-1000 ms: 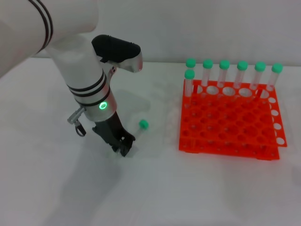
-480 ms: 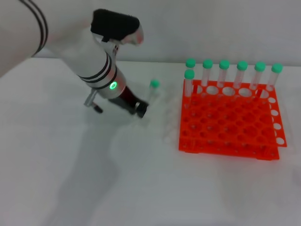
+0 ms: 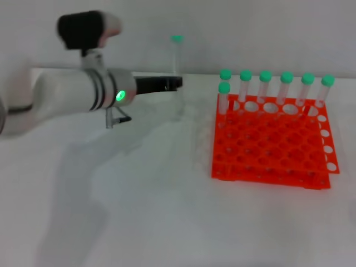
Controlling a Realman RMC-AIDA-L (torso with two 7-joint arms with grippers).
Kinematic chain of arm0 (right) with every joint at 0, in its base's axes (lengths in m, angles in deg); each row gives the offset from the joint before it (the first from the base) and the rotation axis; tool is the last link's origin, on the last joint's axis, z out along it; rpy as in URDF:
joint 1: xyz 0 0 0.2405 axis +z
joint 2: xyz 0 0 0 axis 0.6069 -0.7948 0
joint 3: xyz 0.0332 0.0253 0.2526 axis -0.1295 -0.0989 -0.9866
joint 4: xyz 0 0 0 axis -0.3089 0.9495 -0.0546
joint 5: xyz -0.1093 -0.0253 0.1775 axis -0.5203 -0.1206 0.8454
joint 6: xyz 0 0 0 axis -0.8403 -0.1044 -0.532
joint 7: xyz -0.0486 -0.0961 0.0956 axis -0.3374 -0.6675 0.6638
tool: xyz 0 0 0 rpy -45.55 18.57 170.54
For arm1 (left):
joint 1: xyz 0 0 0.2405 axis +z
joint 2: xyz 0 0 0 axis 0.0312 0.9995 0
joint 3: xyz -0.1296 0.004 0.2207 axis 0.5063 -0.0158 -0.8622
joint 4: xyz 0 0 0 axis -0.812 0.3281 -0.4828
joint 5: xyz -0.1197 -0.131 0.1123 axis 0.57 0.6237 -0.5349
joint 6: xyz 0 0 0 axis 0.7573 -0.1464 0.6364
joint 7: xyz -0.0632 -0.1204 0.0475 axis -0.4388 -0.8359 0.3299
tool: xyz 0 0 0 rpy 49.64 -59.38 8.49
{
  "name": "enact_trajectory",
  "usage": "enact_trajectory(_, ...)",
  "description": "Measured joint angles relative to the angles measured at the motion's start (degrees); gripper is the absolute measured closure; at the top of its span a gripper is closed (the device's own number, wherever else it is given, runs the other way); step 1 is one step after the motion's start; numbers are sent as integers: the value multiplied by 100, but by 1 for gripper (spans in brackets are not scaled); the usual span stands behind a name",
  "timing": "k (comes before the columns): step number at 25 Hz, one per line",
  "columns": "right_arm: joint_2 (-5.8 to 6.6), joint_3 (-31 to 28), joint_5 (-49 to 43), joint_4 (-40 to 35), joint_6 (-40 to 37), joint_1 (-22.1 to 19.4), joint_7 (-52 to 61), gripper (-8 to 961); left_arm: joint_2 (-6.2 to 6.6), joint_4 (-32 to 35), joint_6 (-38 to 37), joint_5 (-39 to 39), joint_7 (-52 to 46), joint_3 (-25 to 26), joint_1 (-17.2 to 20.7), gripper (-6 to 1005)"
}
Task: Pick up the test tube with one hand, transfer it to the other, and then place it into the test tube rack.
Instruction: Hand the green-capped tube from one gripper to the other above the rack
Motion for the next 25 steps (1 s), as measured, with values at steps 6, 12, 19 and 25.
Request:
enact_trajectory(6,0,-6,37,19,9,-20,237,92,-10,778,-1452,3275,3344,13,1230,814)
enact_trajectory(12,12,-167,96,-4,15,-58,769,93,-65,2206,-2682,4234,6129,127,2123,814)
enact_trajectory(19,76,337,-279,-572,2,-131,1803,93,-138,3440,-2161,3686,7483,107,2147,814)
enact_trajectory(25,309,1574,-1063,-2203,347,-642,3971,94,-150,3810,-1336,2789,7590,109,1794,814)
